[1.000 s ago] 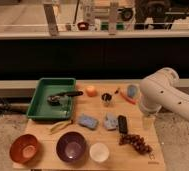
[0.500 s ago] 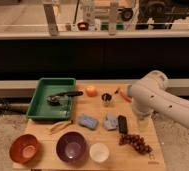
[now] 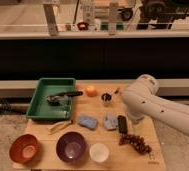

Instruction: Stack bowls on top of each other

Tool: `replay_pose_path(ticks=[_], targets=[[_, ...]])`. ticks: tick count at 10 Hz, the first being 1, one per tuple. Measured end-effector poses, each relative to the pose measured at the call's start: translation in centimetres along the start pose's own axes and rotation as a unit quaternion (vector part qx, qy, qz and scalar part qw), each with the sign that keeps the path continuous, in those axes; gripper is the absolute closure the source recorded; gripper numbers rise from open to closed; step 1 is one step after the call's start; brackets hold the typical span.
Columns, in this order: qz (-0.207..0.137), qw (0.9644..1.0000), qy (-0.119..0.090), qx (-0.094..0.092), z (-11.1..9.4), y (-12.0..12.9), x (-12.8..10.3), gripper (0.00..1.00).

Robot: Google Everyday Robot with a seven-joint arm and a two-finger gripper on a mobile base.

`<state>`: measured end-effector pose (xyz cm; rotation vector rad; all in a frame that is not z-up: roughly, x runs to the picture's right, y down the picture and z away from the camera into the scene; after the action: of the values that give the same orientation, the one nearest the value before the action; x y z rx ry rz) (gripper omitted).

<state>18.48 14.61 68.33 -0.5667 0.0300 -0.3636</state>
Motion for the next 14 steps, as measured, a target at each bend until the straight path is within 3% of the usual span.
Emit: replay_pose_path(ticks=[6, 14], targets=[[-0.062, 0.9979, 0.021, 0.001, -0.2, -0.6, -3.3, 0.20], [-0.139, 0.9890, 0.050, 0.000, 0.3, -1.6, -8.0, 0.20]])
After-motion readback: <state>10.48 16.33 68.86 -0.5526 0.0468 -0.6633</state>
